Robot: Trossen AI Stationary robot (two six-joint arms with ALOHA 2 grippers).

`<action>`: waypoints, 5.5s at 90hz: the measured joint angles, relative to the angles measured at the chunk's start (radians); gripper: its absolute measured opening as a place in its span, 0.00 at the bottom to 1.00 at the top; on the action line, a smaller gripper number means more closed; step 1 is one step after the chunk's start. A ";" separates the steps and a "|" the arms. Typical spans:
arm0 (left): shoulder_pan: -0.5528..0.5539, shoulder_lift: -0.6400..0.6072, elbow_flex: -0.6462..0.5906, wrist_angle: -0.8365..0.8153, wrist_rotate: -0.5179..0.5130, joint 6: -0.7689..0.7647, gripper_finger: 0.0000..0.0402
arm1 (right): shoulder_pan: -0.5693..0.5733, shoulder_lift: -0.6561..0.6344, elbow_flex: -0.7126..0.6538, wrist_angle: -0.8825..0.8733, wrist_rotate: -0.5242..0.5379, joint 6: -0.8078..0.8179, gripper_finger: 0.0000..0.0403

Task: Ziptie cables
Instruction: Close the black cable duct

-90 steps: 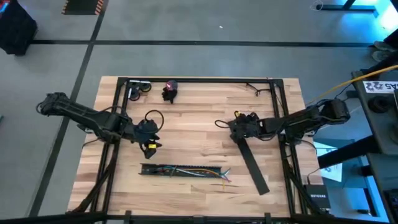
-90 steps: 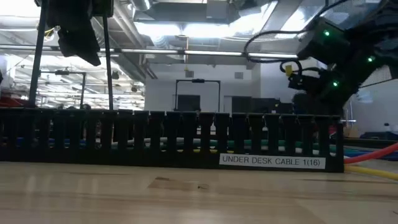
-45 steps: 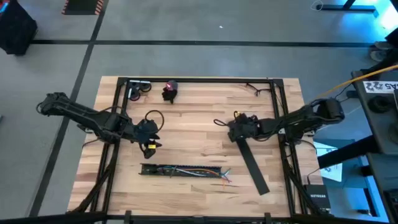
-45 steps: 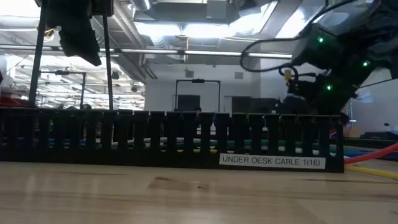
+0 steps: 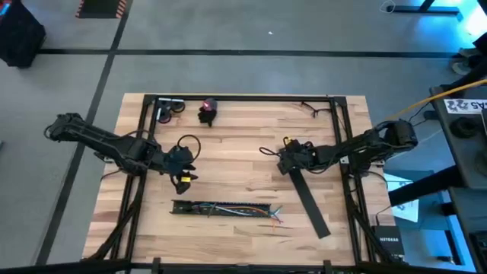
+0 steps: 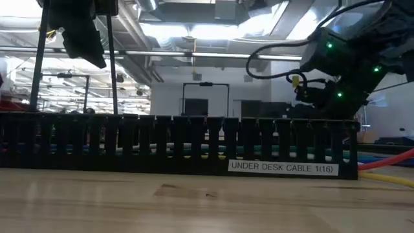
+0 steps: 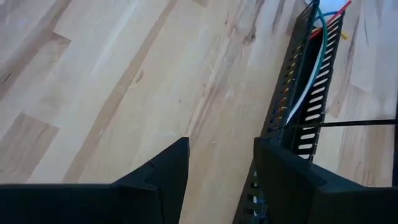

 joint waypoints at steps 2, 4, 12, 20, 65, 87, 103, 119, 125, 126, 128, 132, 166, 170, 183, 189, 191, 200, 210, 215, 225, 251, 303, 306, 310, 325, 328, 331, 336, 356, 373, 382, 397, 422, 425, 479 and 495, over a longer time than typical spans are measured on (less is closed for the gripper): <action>0.000 0.000 0.000 0.000 0.000 0.000 0.43 | 0.000 0.000 0.000 0.001 -0.002 -0.001 0.63; 0.000 0.000 0.000 0.000 0.000 0.000 0.43 | 0.000 0.000 0.000 0.003 -0.003 -0.002 0.60; 0.000 0.000 0.000 0.002 0.000 0.002 0.43 | 0.000 0.000 0.000 0.018 -0.009 -0.010 0.54; 0.000 0.000 0.000 0.004 0.000 0.003 0.43 | 0.000 0.001 0.015 0.018 -0.019 -0.014 0.54; 0.000 0.000 0.122 0.178 0.021 0.257 0.43 | 0.039 0.006 0.380 -0.013 -0.094 -0.213 0.53; 0.036 0.064 0.170 0.416 -0.004 0.303 0.49 | 0.124 0.006 0.493 -0.136 -0.057 -0.287 0.51; 0.009 0.303 0.385 0.286 -0.003 0.366 0.62 | 0.206 0.005 0.558 -0.205 -0.052 -0.343 0.43; -0.041 0.516 0.565 0.117 0.005 0.419 0.69 | 0.272 0.004 0.597 -0.281 -0.051 -0.373 0.31; -0.059 0.564 0.592 0.106 0.004 0.389 0.69 | 0.288 0.004 0.603 -0.311 -0.076 -0.372 0.29; -0.063 0.571 0.594 0.108 0.004 0.384 0.69 | 0.291 0.004 0.604 -0.316 -0.081 -0.372 0.29; -0.070 0.585 0.597 0.112 0.004 0.381 0.69 | 0.294 0.004 0.607 -0.327 -0.093 -0.372 0.29; -0.083 0.611 0.598 0.118 0.004 0.383 0.69 | 0.304 0.004 0.616 -0.354 -0.119 -0.371 0.29; -0.116 0.866 0.598 0.139 0.015 0.384 0.62 | 0.426 0.004 0.632 -0.461 -0.143 -0.257 0.42; -0.112 0.881 0.598 0.139 0.015 0.384 0.59 | 0.445 0.004 0.618 -0.454 -0.143 -0.240 0.44; -0.092 0.927 0.598 0.137 0.074 0.397 0.48 | 0.502 0.004 0.574 -0.452 -0.102 -0.171 0.44; -0.083 0.951 0.597 0.134 0.104 0.400 0.41 | 0.521 0.004 0.556 -0.454 -0.077 -0.137 0.44; -0.080 0.958 0.597 0.131 0.109 0.400 0.39 | 0.525 0.004 0.550 -0.451 -0.070 -0.131 0.44; -0.072 0.978 0.597 0.103 0.123 0.403 0.27 | 0.534 0.004 0.528 -0.434 -0.053 -0.111 0.44; -0.067 0.983 0.597 0.045 0.123 0.399 0.11 | 0.531 0.004 0.520 -0.428 -0.057 -0.112 0.44; -0.069 0.982 0.597 -0.005 0.121 0.391 0.04 | 0.529 0.004 0.519 -0.429 -0.057 -0.121 0.44; -0.086 0.978 0.597 -0.104 0.118 0.366 0.02 | 0.515 0.004 0.519 -0.415 -0.056 -0.176 0.44; -0.153 0.977 0.595 -0.195 0.116 0.295 0.03 | 0.461 0.013 0.519 -0.371 -0.027 -0.257 0.46; -0.180 0.896 0.591 -0.232 0.103 0.268 0.25 | 0.425 0.252 0.519 -0.243 -0.152 -0.340 0.49; -0.180 0.891 0.591 -0.233 0.103 0.268 0.25 | 0.425 0.263 0.519 -0.240 -0.153 -0.340 0.46; -0.180 0.884 0.591 -0.235 0.103 0.266 0.24 | 0.425 0.278 0.519 -0.237 -0.155 -0.339 0.42; -0.180 0.850 0.591 -0.234 0.102 0.265 0.23 | 0.426 0.331 0.522 -0.220 -0.212 -0.338 0.29; -0.180 0.845 0.591 -0.234 0.100 0.264 0.23 | 0.426 0.338 0.524 -0.214 -0.214 -0.338 0.27; -0.179 0.838 0.591 -0.233 0.099 0.264 0.23 | 0.426 0.345 0.525 -0.211 -0.215 -0.338 0.25; -0.179 0.832 0.591 -0.233 0.098 0.270 0.23 | 0.426 0.351 0.525 -0.211 -0.218 -0.337 0.21; -0.177 0.783 0.591 -0.233 0.072 0.283 0.22 | 0.426 0.350 0.523 -0.217 -0.236 -0.354 0.02; -0.167 0.692 0.592 -0.237 0.017 0.295 0.22 | 0.423 0.311 0.519 -0.253 -0.264 -0.354 0.01; -0.158 0.624 0.594 -0.233 -0.024 0.310 0.22 | 0.398 0.257 0.513 -0.329 -0.290 -0.354 0.00; -0.132 0.522 0.594 -0.225 -0.085 0.394 0.22 | 0.320 0.156 0.517 -0.386 -0.397 -0.371 0.00; -0.044 0.444 0.594 -0.182 -0.085 0.510 0.26 | 0.197 -0.046 0.522 -0.388 -0.525 -0.404 0.00; -0.033 0.441 0.594 -0.177 -0.085 0.534 0.28 | 0.185 -0.068 0.528 -0.387 -0.532 -0.405 0.00; 0.029 0.435 0.593 -0.036 -0.082 0.980 0.52 | 0.144 -0.156 0.647 -0.365 -0.668 -0.426 0.00; 0.027 0.435 0.593 -0.017 -0.082 1.027 0.42 | 0.144 -0.154 0.648 -0.295 -0.669 -0.424 0.00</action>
